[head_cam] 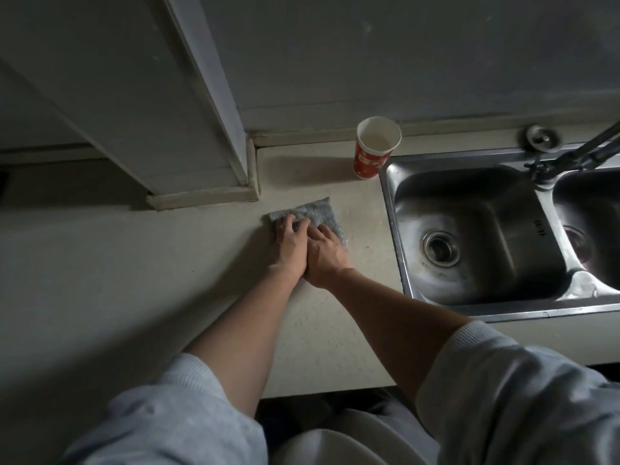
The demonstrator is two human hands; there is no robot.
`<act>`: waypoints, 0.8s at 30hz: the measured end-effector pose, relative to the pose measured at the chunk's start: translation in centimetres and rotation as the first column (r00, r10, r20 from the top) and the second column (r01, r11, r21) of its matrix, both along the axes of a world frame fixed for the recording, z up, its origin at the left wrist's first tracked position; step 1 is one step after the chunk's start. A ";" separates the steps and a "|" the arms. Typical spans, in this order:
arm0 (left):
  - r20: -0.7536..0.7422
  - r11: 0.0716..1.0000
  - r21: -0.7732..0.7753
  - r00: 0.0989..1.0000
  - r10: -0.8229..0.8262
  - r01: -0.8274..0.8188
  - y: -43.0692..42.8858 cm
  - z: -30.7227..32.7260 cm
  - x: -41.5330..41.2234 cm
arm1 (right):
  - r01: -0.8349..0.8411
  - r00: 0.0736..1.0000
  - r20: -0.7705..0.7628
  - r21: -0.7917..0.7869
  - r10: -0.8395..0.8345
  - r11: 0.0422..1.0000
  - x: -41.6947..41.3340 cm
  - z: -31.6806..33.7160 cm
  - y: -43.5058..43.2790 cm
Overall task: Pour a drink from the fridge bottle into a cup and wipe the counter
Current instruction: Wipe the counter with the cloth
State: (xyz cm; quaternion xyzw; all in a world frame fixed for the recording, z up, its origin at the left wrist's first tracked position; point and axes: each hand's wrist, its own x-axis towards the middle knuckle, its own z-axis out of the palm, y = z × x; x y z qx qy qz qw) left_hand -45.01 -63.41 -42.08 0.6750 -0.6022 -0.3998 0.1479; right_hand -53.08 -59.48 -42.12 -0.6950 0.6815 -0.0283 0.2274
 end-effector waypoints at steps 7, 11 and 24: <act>0.245 0.992 -0.078 0.966 -0.080 0.101 0.3 0.0 7.3 | -0.113 0.993 0.037 0.045 0.111 0.993 6.1 0.6 -0.3; 0.524 0.957 -0.197 0.848 -0.082 0.214 1.6 0.1 14.9 | -0.187 0.979 0.091 0.045 0.182 0.981 13.1 1.4 0.2; 0.229 0.976 -0.173 0.970 -0.088 0.129 9.3 0.1 27.2 | -0.208 0.977 0.058 0.064 0.204 0.976 25.3 2.0 7.8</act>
